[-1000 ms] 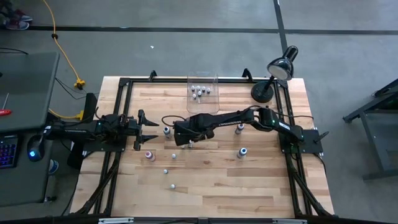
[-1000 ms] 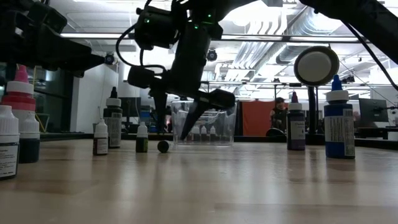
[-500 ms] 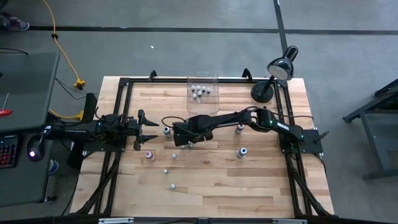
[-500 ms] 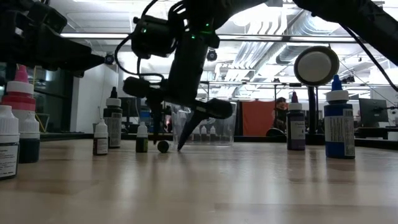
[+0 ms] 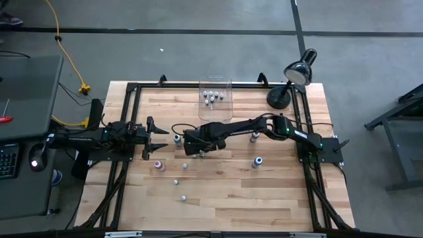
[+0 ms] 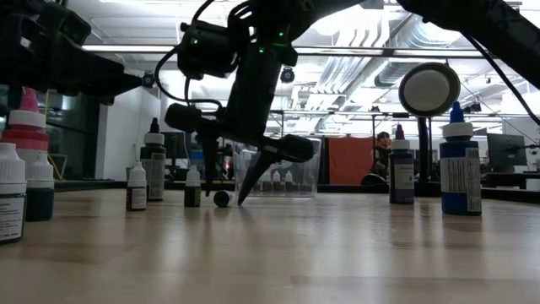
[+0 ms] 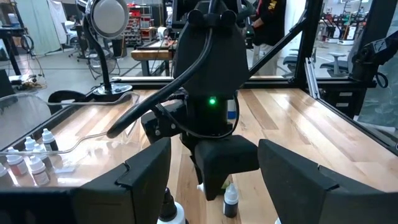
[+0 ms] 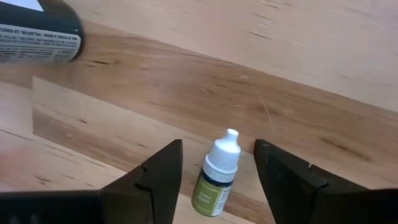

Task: Pick & Place food coloring
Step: Put the small food coloring bottle into the transparent bin

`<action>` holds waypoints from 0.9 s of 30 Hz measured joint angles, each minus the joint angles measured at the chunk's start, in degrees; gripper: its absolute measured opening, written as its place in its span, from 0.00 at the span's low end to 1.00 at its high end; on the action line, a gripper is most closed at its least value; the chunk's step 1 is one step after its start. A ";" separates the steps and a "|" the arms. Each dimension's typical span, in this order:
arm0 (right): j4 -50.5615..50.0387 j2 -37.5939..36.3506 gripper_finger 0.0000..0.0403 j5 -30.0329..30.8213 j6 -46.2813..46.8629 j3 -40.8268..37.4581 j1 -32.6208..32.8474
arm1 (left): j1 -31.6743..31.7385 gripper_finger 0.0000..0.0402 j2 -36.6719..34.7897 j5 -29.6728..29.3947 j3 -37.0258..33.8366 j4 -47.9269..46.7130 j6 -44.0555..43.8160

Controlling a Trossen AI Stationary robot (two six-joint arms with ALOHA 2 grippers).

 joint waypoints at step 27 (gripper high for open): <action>-1.30 1.01 0.05 -1.64 -1.62 -0.04 -0.39 | 0.00 0.59 0.00 0.02 0.01 0.00 -0.01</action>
